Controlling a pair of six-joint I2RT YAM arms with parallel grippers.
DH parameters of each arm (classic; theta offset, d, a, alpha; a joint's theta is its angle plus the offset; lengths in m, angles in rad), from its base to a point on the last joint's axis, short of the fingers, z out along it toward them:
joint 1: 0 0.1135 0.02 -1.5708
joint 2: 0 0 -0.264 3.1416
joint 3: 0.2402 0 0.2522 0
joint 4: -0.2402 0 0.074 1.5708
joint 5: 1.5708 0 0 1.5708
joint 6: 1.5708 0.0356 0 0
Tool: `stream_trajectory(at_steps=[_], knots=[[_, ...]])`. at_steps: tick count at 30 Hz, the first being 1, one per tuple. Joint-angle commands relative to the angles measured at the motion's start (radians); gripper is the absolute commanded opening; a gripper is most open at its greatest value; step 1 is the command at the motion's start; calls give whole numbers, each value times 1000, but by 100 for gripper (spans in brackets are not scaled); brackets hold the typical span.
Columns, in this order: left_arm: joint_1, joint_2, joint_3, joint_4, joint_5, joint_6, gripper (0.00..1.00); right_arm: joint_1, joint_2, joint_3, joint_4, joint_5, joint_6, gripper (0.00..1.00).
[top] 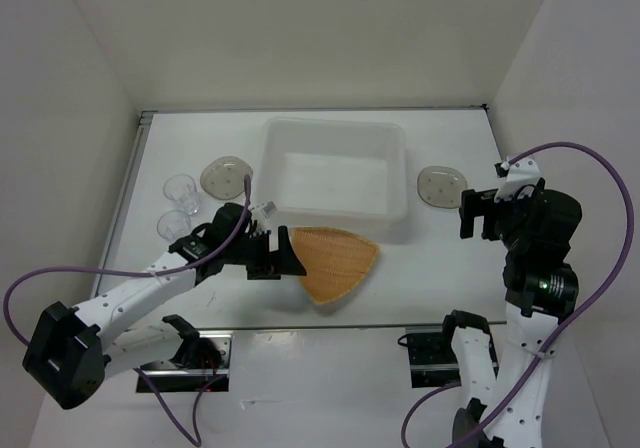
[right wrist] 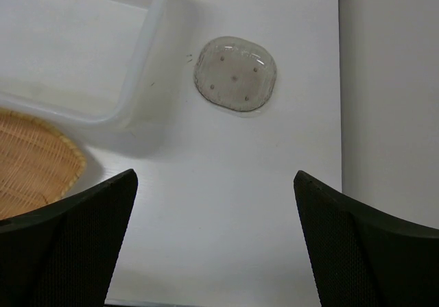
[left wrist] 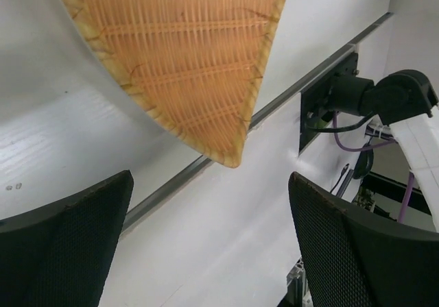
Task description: Place the mixed dishes into the plastic bin
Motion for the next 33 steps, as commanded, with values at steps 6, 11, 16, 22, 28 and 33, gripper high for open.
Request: stream_trajectory(at_steps=[6, 11, 16, 22, 28, 33], knots=[[2, 62, -176, 238, 62, -114, 100, 41, -94, -41, 75, 37, 71, 99], [2, 33, -225, 299, 13, -165, 100, 64, -103, -61, 104, 48, 81, 99], [2, 87, -286, 425, -18, -222, 100, 84, -103, -70, 104, 57, 90, 99], [2, 297, -219, 494, 6, -200, 100, 102, -103, -70, 104, 66, 90, 99], [-17, 409, -162, 543, 6, -200, 100, 124, -112, -70, 104, 76, 99, 99], [-46, 505, -112, 573, 6, -200, 100, 133, -122, -70, 114, 76, 99, 99]])
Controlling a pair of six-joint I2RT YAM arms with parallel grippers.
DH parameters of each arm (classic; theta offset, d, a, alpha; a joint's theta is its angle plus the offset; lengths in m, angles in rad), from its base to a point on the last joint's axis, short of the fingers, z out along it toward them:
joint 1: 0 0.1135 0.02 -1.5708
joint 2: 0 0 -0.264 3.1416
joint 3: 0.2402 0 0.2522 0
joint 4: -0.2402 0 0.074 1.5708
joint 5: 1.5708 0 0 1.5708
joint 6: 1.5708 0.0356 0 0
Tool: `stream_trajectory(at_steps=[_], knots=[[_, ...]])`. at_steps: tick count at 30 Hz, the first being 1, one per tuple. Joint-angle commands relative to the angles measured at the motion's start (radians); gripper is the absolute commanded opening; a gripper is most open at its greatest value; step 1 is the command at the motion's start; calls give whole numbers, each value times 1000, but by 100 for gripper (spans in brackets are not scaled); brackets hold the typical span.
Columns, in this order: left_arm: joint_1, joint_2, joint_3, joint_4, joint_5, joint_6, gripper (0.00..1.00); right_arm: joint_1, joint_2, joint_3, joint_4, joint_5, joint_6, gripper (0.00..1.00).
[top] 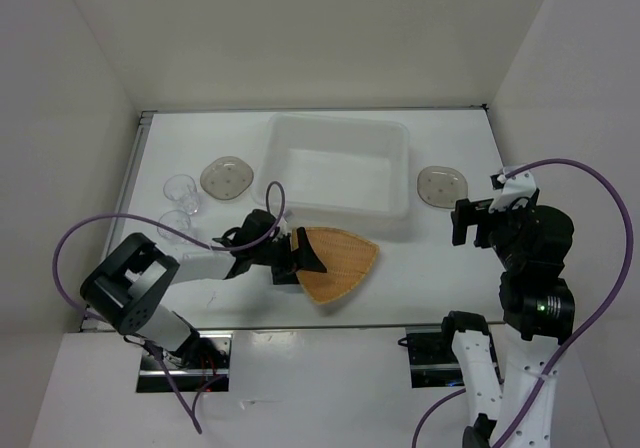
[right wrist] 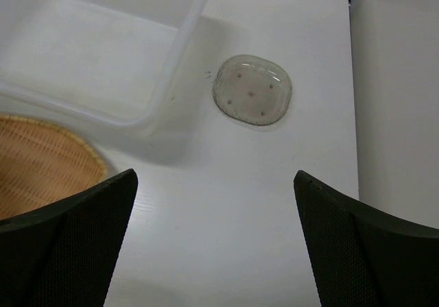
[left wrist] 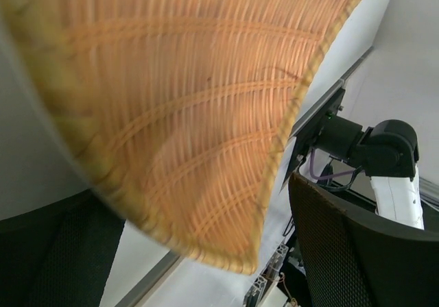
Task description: Place the mixed dishes into the plastic bin
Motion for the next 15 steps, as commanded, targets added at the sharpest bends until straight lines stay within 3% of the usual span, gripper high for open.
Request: stream_trajectory(at_steps=[1, 4, 7, 12, 13, 15], knots=[[-17, 82, 13, 0, -37, 34, 100, 18, -11, -3, 61, 14, 10, 99], [-17, 96, 34, 23, -37, 34, 100, 18, -11, -3, 61, 14, 20, 99], [-17, 105, 34, 34, -37, 34, 91, 18, -1, -3, 61, 23, 20, 99], [-17, 95, 25, 16, -28, 25, 38, 18, -1, -3, 61, 23, 20, 99], [-26, 94, 25, -28, -28, 25, 17, 18, -1, -3, 61, 32, 20, 99], [-26, 70, 50, -94, -37, 38, 0, 18, -1, -3, 72, 32, 29, 99]])
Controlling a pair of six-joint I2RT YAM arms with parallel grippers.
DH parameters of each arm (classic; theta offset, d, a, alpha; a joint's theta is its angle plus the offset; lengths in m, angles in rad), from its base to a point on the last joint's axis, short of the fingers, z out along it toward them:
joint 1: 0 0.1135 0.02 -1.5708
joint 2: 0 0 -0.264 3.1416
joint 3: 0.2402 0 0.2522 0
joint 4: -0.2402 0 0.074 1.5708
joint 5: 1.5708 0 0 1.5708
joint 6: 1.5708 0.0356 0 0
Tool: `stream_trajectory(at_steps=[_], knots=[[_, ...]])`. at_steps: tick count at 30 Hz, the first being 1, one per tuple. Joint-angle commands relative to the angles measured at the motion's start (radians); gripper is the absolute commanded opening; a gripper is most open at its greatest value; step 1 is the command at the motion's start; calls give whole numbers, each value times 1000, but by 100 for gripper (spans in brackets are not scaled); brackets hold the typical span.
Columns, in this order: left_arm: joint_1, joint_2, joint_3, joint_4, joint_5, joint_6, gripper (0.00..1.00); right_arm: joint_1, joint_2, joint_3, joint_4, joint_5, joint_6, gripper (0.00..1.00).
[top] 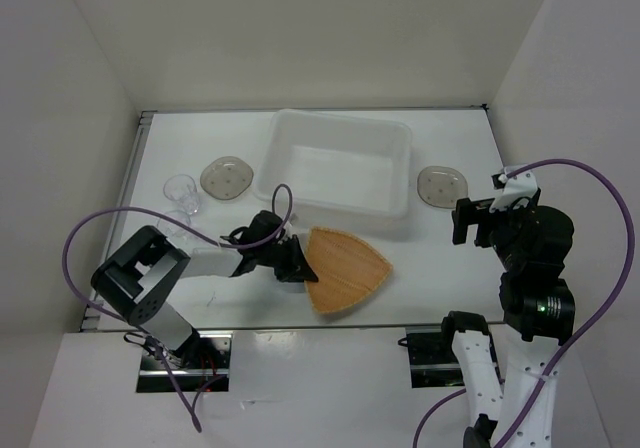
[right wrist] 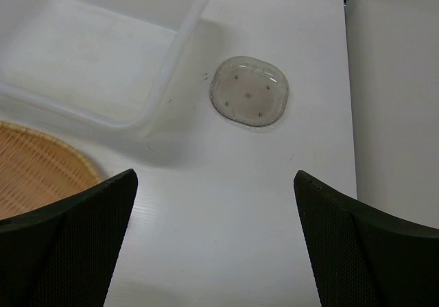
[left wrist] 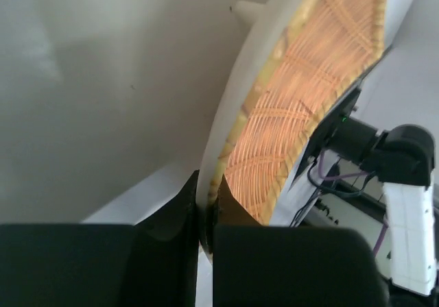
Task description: Place the mixed dishes into the plastic bin
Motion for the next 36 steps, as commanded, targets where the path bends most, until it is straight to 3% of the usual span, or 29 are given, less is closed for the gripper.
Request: stream_trajectory(at_steps=[1, 5, 8, 12, 15, 19, 24, 30, 33, 36], knots=[[-23, -31, 12, -158, -38, 52, 0, 9, 3, -3, 64, 25, 21, 99], [-34, -228, 22, -339, -56, 52, 0, -1, 3, -3, 64, 34, 30, 99], [-34, -426, 139, -576, -94, 87, 0, -1, 3, -12, 73, 34, 30, 99], [-23, -470, 487, -900, -67, 177, 0, -10, 3, -12, 74, 45, 40, 99], [-1, -377, 800, -977, -56, 240, 0, -10, 3, -12, 74, 54, 49, 99], [75, -184, 977, -955, -162, 262, 0, -19, 3, -12, 83, 63, 49, 99], [228, -19, 914, -651, -164, 78, 0, -19, 3, -21, 83, 74, 58, 99], [247, 275, 1037, -493, -188, -75, 0, -19, -6, -21, 92, 74, 58, 99], [247, 421, 1214, -523, -188, -95, 0, -42, -15, -21, 92, 86, 67, 99], [225, 498, 1273, -553, -197, -153, 0, -42, -24, -21, 92, 86, 67, 99]])
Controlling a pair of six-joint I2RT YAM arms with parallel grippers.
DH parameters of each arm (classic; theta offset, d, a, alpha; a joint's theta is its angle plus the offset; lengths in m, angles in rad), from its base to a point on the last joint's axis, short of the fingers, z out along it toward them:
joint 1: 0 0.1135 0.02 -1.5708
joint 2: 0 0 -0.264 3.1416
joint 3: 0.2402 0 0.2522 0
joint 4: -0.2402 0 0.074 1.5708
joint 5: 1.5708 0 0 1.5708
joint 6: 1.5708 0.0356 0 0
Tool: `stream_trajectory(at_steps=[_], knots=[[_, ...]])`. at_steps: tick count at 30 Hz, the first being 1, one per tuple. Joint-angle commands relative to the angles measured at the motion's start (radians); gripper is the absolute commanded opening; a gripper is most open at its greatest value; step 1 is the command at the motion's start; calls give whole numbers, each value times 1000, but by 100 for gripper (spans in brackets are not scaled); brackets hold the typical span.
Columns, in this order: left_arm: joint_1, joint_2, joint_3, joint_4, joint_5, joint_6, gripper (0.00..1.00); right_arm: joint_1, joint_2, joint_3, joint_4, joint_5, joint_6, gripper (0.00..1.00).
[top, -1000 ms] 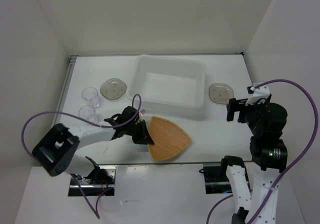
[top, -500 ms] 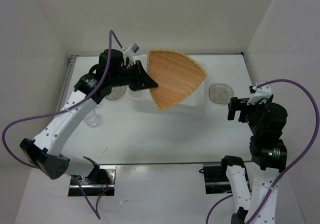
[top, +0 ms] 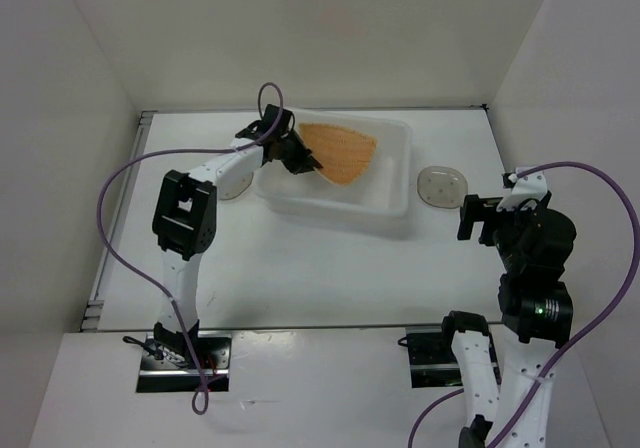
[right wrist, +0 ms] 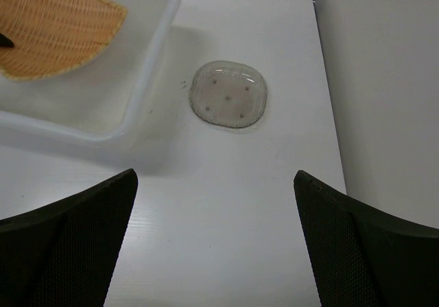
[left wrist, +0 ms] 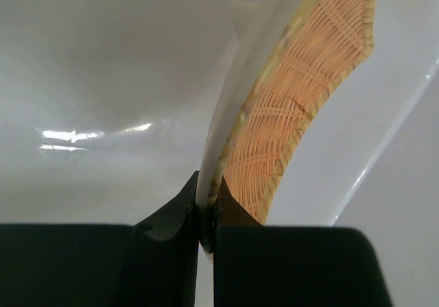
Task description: Place the mixed dishes into the plastic bin
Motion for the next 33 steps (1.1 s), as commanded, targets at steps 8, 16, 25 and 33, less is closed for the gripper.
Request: stream_trajectory(at_steps=[8, 16, 25, 33], knots=[[-86, 98, 73, 194, 8, -208, 0, -17, 3, -23, 84, 43, 36, 99], [-115, 98, -13, 254, 8, -278, 0, -17, 12, -23, 84, 43, 36, 99], [-117, 46, -33, 274, -32, -210, 87, -37, 116, -43, 112, -12, 14, 99], [-71, -168, 217, 131, -148, 109, 100, -163, 514, 107, 130, -178, 121, 99]])
